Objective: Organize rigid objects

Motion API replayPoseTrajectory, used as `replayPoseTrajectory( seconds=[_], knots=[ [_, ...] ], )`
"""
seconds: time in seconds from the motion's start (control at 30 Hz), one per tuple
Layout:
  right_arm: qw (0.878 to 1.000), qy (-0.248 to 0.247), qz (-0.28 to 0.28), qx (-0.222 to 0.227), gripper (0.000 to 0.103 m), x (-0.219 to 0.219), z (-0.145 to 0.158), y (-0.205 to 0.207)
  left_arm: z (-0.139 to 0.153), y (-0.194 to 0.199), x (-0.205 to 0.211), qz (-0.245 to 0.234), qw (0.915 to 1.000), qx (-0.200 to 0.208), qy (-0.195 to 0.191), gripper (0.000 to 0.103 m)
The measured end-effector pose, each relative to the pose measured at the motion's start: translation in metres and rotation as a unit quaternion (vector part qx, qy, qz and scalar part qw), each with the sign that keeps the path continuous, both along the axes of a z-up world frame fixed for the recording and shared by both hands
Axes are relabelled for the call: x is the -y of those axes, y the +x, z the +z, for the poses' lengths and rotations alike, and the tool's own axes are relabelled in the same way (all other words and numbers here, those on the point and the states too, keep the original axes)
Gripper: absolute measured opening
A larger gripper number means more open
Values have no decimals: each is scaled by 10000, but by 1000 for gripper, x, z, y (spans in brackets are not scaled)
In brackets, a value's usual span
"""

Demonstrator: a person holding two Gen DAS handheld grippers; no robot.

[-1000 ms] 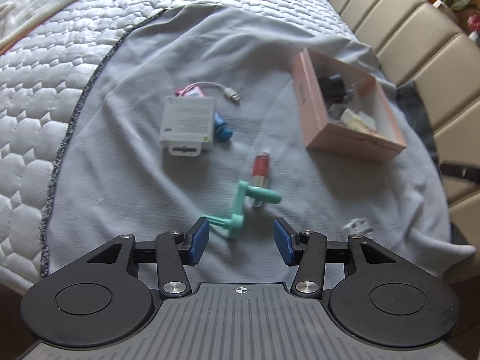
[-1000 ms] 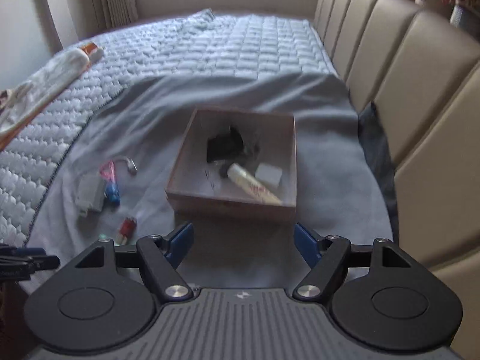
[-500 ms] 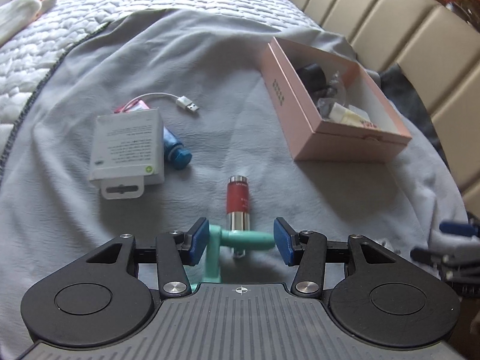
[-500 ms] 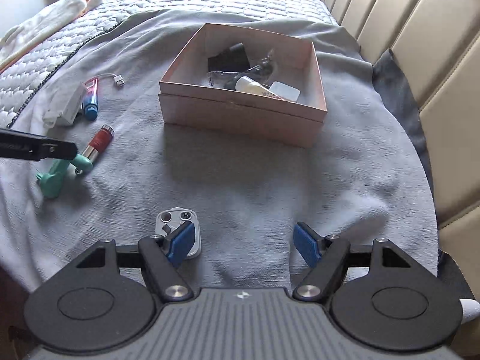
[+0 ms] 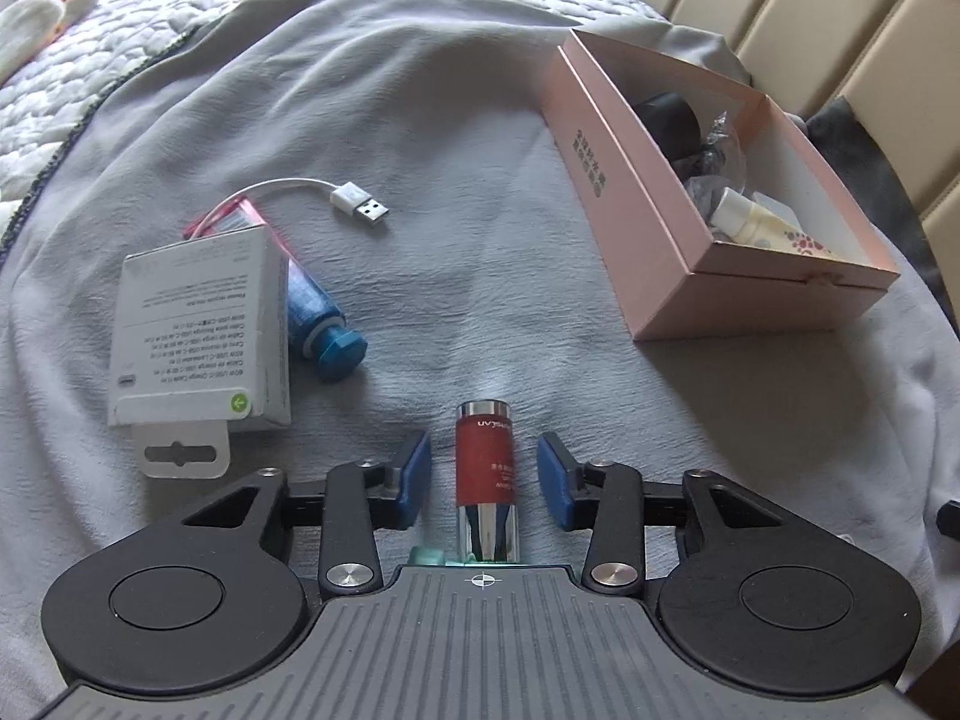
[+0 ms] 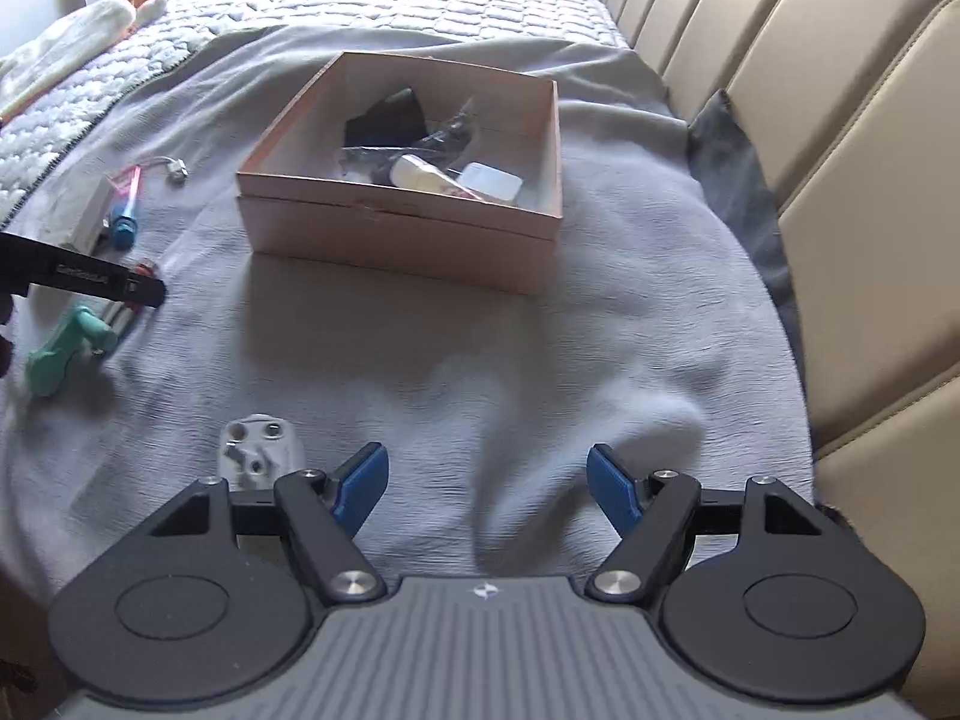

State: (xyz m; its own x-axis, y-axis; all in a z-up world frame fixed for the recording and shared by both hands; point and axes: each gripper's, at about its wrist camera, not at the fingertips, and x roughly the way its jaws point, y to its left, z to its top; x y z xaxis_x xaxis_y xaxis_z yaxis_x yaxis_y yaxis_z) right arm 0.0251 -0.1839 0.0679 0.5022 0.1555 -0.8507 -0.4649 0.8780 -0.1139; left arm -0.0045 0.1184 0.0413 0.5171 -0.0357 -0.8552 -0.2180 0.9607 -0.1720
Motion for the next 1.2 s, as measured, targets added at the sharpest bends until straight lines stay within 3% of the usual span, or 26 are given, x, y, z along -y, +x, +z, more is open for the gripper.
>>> replayPoseTrajectory(
  seconds=[0.07,0.3,0.77,0.8,0.87,0.9,0.93,0.97,1.2],
  knots=[
    [10000,50,-3,-71,74,1,-4,0,-2,-2,0,-4,10000,-29,-57,29],
    [9966,381,577,-456,74,-24,-12,-17,-3,1,-5,297,9986,-242,-374,27],
    [9843,430,1391,-996,72,-98,-33,-33,13,-23,9,-376,9978,-473,-273,24],
    [9845,344,1440,-942,70,-100,-35,-35,15,-25,10,-402,9976,-473,-291,24],
    [9847,145,1516,-842,48,-103,-38,-40,21,-30,13,-442,9975,-455,-302,24],
    [9843,132,1551,-832,47,-103,-37,-41,25,-34,15,-454,9976,-435,-304,24],
    [9839,144,1577,-828,40,-102,-34,-42,29,-37,17,-474,9975,-414,-311,24],
    [9832,130,1614,-847,23,-100,-31,-42,33,-41,19,-505,9974,-399,-327,24],
    [9872,152,1457,-629,16,-73,3,-32,55,-69,42,-793,9940,-399,-632,24]
  ],
)
